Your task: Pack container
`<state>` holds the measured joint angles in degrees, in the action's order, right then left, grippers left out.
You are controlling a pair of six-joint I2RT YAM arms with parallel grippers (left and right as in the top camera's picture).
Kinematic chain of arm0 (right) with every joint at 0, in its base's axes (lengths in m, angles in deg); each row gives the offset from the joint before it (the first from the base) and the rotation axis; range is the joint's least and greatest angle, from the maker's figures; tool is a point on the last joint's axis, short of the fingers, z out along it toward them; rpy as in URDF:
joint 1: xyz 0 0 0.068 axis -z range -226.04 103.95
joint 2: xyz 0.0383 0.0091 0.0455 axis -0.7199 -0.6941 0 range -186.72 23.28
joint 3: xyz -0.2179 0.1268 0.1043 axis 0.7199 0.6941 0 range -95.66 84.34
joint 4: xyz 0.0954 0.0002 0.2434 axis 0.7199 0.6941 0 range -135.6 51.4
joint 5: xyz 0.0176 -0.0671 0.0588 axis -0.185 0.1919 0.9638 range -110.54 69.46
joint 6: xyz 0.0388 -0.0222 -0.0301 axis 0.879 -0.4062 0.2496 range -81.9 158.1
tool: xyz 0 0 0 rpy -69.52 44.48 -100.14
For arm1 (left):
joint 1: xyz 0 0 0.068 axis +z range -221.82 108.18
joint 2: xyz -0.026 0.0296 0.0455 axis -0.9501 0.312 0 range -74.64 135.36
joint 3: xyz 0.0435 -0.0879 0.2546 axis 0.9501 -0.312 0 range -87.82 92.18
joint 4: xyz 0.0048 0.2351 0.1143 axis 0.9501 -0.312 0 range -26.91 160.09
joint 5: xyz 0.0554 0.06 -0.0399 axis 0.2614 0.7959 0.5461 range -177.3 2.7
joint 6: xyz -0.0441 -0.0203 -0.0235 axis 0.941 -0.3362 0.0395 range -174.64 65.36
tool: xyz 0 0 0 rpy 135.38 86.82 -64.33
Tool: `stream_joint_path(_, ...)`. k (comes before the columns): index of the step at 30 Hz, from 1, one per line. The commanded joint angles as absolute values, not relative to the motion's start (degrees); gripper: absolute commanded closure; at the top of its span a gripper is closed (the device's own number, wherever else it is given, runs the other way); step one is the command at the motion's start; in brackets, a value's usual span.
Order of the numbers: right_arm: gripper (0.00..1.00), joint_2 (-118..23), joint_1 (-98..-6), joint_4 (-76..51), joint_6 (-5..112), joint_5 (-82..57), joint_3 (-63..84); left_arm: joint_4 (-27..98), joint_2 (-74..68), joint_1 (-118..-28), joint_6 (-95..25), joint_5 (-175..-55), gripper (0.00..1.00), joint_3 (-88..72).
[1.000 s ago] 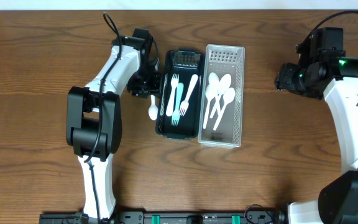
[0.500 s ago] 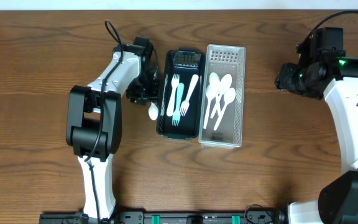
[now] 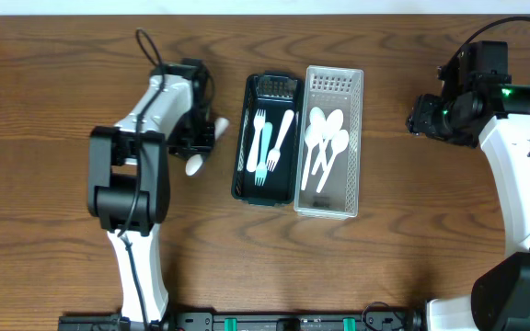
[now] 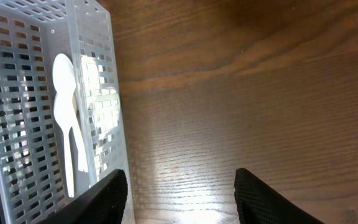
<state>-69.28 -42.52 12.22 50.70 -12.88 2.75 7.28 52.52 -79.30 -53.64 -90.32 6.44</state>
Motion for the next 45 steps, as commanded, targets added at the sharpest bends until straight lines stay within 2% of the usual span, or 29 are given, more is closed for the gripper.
stream_joint_path(1,0.42,-69.3,-42.4,12.1,51.3,-12.6,2.7,5.8,51.6,-78.5,-60.9,-93.1,0.58,6.1)
stream_joint_path(4,0.41,-69.3,-42.4,11.8,51.3,-12.6,2.7,5.1,51.6,-78.6,-64.6,-93.3,0.58,6.1)
stream_joint_path(11,0.42,-69.3,-42.4,11.7,51.3,-12.6,2.7,4.1,51.6,-78.6,-64.7,-93.9,0.59,6.1)
stream_joint_path(16,0.41,-69.3,-42.4,11.6,51.3,-12.6,2.7,3.7,51.6,-78.6,-64.4,-95.9,0.75,6.1)
stream_joint_path(19,0.41,-69.3,-42.4,11.5,51.3,-12.6,2.7,2.6,51.3,-78.6,-64.4,-95.9,0.8,6.4)
stream_joint_path(32,0.42,-69.3,-42.4,11.2,51.3,-12.6,2.7,0.3,49.7,-78.6,-63.3,-95.9,0.79,7.3)
stream_joint_path(35,0.42,-69.3,-42.4,11.2,51.3,-12.6,2.7,-0.3,49.7,-78.6,-62.9,-96.2,0.78,7.3)
stream_joint_path(40,0.41,-69.3,-42.4,11.2,51.3,-12.6,2.7,-0.4,49.7,-78.6,-61.8,-100.9,0.58,7.3)
stream_joint_path(43,0.41,-69.3,-42.4,11.2,51.3,-12.6,2.7,0.3,49.7,-79.1,-57.7,-101.0,0.53,7.0)
stream_joint_path(45,0.41,-69.3,-42.4,11.2,51.3,-12.6,2.7,1.6,49.7,-79.5,-56.7,-100.2,0.47,7.0)
